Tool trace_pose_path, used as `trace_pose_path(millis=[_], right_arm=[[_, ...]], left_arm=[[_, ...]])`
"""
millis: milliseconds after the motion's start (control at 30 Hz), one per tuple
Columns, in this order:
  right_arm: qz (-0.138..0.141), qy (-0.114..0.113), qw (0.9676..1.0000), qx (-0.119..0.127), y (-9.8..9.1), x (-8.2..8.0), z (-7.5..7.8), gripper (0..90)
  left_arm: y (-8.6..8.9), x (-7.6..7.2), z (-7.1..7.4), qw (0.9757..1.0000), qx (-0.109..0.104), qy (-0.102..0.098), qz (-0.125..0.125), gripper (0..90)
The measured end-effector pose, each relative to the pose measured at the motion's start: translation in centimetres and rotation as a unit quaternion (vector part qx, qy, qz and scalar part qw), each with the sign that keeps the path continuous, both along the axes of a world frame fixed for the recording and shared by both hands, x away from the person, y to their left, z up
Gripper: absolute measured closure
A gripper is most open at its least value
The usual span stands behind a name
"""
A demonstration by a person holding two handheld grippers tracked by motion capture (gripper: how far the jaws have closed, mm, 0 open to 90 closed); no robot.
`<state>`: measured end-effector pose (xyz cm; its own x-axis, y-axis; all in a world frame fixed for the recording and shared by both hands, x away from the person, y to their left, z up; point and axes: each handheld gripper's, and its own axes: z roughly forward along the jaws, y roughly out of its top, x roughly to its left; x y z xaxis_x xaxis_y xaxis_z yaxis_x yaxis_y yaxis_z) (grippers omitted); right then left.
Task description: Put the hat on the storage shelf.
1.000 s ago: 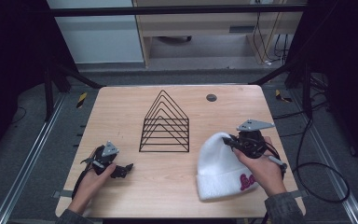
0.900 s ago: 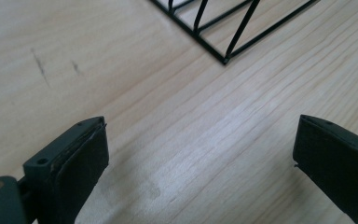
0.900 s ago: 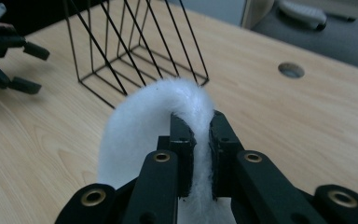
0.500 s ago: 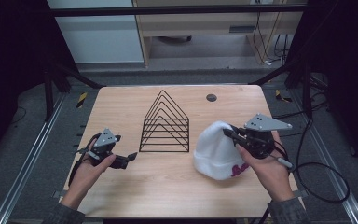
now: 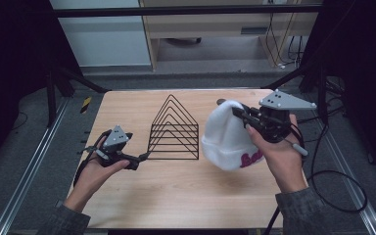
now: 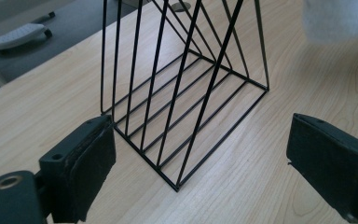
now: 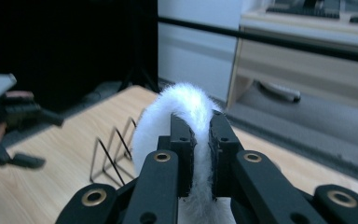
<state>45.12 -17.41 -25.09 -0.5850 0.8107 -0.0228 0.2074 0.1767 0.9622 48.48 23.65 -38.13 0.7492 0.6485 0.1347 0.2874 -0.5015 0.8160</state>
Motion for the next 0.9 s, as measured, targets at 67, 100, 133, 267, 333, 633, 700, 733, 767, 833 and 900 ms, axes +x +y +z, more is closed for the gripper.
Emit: trace_pose_path(millis=[67,100,133,267,333,633,700,733,767,833,900], right_arm=[[0.001,-0.013,0.9999,-0.004,0.4,0.0,1.0,83.1],[0.003,-0.023,0.9997,-0.007,0.9,0.0,2.0,83.0],[0.003,-0.023,0.9997,-0.007,0.9,0.0,2.0,83.0],[0.006,-0.039,0.9992,-0.012,2.2,0.3,3.6,83.0],[0.01,-0.045,0.9988,-0.012,2.9,0.7,4.3,83.0],[0.022,-0.055,0.9981,-0.015,5.2,2.3,5.6,82.9],[0.022,-0.059,0.9979,-0.013,5.7,2.4,6.2,82.9],[0.021,-0.06,0.9979,-0.011,5.8,2.5,6.4,82.9],[0.021,-0.064,0.9977,-0.012,5.9,2.6,6.6,82.9],[0.02,-0.065,0.9976,-0.01,6.0,2.6,6.8,82.9],[0.017,-0.072,0.9972,-0.014,6.5,3.0,7.3,82.9]], left_arm=[[-0.1,-0.2,0.6,1.0,0.001,-0.005,-0.002,8.1],[-0.3,-0.4,1.4,0.9999,-0.01,-0.009,-0.002,8.4],[-0.3,-0.4,1.4,0.9999,-0.01,-0.009,-0.002,8.9],[-1.2,-0.9,3.5,0.9997,-0.012,-0.016,-0.017,16.1],[-2.0,-1.1,4.5,0.9994,-0.016,-0.014,-0.028,17.0],[-3.5,0.9,5.5,0.999,-0.006,-0.017,-0.042,16.3],[-3.5,1.2,5.8,0.999,-0.009,-0.016,-0.04,15.8],[-3.6,1.2,6.0,0.999,-0.011,-0.017,-0.04,15.6],[-3.7,1.2,6.2,0.9989,-0.013,-0.018,-0.042,15.3],[-3.8,1.1,6.5,0.9987,-0.017,-0.017,-0.044,15.0],[-4.1,1.1,7.3,0.9983,-0.023,-0.021,-0.05,15.0]])
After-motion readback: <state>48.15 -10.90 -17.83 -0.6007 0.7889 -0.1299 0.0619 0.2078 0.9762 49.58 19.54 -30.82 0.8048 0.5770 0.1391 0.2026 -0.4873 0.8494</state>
